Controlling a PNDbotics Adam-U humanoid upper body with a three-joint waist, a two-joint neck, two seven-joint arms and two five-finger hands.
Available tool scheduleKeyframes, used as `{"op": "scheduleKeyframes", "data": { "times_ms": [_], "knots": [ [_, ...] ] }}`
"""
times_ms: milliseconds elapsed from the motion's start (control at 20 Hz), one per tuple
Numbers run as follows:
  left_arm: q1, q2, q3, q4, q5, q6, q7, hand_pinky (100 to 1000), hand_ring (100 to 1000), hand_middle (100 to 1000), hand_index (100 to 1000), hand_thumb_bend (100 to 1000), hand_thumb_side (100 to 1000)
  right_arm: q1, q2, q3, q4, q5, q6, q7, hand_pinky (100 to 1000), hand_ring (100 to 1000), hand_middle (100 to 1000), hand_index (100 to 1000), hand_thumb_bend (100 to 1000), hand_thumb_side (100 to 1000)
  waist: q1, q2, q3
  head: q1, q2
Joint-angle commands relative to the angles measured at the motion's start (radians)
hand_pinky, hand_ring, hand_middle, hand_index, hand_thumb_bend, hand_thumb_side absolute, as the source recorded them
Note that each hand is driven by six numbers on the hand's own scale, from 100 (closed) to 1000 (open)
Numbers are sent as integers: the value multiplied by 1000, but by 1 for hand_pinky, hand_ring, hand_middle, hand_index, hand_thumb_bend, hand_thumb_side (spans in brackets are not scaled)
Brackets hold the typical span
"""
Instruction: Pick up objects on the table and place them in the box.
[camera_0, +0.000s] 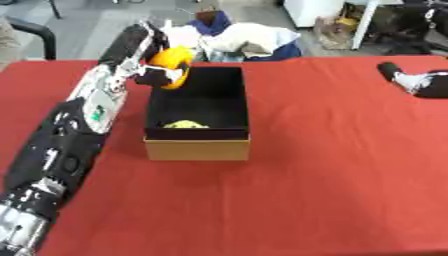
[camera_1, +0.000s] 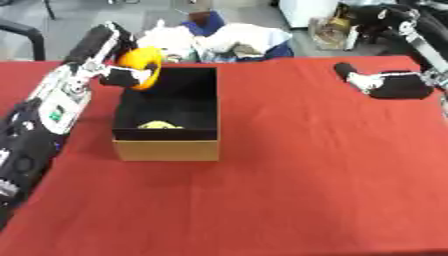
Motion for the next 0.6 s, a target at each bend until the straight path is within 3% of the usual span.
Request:
{"op": "scheduleKeyframes", "data": {
  "times_ms": [50, 100, 150, 200, 250, 450, 600],
  "knots": [
    [-14, -6, -15, 18, -13, -43, -32, 557, 370, 318, 456, 408, 321, -19, -17, -9, -8, -8, -3, 2, 727, 755, 747, 917, 327, 468, -2, -11, -3, 5, -7],
    [-10, -5, -22, 23, -16, -59, -66, 569, 419, 374, 505, 450, 400, -17, -17, -10, -7, -8, -3, 2, 727, 755, 747, 917, 329, 476, -2, -11, -2, 4, -7],
    [-5, -3, -29, 28, -23, -79, -119, 624, 517, 503, 657, 521, 511, -16, -18, -11, -6, -8, -3, 2, 727, 755, 747, 917, 328, 474, -1, -11, -1, 3, -6],
    [-3, 2, -31, 31, -28, -96, -177, 634, 533, 526, 684, 538, 541, -14, -18, -12, -5, -8, -3, 1, 727, 755, 746, 917, 328, 475, -1, -11, 0, 3, -5],
    [0, 6, -31, 32, -32, -110, -233, 698, 642, 678, 796, 615, 656, -12, -18, -13, -4, -8, -3, 0, 726, 754, 746, 917, 326, 476, 0, -12, 2, 2, -5],
    [11, 41, -11, -7, -18, -132, -379, 770, 756, 805, 859, 715, 718, -4, -18, -16, 0, -8, -3, -1, 726, 754, 746, 917, 320, 480, 1, -16, 12, -3, -1],
    [25, 78, 6, -71, 39, -127, -392, 768, 751, 803, 859, 774, 730, 1, -18, -18, 3, -8, -4, -2, 726, 753, 745, 917, 317, 480, 1, -19, 19, -7, -1]
  ]
}}
